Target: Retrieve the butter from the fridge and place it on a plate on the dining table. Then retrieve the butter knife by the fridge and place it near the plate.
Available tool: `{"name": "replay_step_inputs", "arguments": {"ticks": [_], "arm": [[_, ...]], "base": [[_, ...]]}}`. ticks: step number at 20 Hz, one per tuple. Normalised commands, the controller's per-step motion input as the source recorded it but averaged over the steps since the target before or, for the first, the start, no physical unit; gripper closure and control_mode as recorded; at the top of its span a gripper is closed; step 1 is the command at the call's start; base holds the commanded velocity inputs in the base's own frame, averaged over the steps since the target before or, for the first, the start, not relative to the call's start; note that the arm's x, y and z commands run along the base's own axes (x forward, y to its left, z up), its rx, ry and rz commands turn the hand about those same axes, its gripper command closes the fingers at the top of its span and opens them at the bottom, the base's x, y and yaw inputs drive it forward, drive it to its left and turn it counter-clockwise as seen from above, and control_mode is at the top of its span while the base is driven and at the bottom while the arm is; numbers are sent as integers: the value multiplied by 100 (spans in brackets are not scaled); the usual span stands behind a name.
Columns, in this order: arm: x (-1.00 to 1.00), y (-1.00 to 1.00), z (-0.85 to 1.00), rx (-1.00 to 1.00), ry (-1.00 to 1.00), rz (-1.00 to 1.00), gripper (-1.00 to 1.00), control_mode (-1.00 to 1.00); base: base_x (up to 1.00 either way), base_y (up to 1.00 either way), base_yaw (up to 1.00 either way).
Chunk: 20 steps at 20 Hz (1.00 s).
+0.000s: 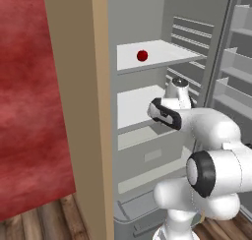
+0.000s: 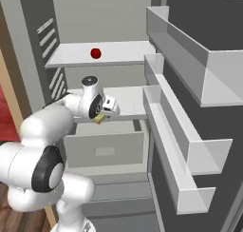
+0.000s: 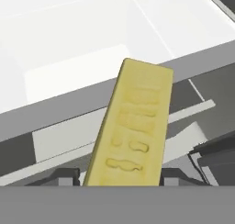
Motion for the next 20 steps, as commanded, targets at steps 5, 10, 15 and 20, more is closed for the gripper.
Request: {"name": "replay_step_inputs", "arguments": {"ticks": [5, 10, 15, 20], "arm": [[-100, 0, 67, 2, 2, 5, 100, -100], [-98, 1, 69, 0, 14, 0, 100, -100], [-89, 1, 51, -1, 20, 0, 100, -100], [-95, 15, 34, 0, 3, 0, 100, -100]], "base": [[0, 0, 0], [0, 0, 0], [0, 0, 0], [0, 0, 0]]}}
